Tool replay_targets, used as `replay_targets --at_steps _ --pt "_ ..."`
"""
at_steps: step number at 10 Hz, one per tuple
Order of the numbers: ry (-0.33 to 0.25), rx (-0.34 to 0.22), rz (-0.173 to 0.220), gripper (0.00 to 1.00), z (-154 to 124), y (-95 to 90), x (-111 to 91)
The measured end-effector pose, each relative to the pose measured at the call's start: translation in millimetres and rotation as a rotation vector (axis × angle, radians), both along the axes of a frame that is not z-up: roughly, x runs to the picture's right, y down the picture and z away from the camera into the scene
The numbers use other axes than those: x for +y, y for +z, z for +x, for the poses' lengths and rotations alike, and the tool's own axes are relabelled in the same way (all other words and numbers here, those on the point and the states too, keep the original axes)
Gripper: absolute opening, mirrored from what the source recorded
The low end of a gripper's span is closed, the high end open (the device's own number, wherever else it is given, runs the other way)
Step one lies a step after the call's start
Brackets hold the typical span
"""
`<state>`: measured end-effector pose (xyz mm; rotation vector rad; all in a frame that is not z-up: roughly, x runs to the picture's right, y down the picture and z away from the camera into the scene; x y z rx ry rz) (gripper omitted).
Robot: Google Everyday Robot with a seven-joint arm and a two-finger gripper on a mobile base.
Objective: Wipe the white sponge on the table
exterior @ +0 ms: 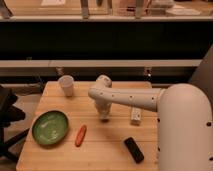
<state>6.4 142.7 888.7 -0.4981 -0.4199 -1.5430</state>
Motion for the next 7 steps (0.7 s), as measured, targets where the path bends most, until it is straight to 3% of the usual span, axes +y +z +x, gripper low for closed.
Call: replay_targets --at_steps 7 --pt "-0.026 -0.025 0.011 0.0 0.9 -4.5 0.2"
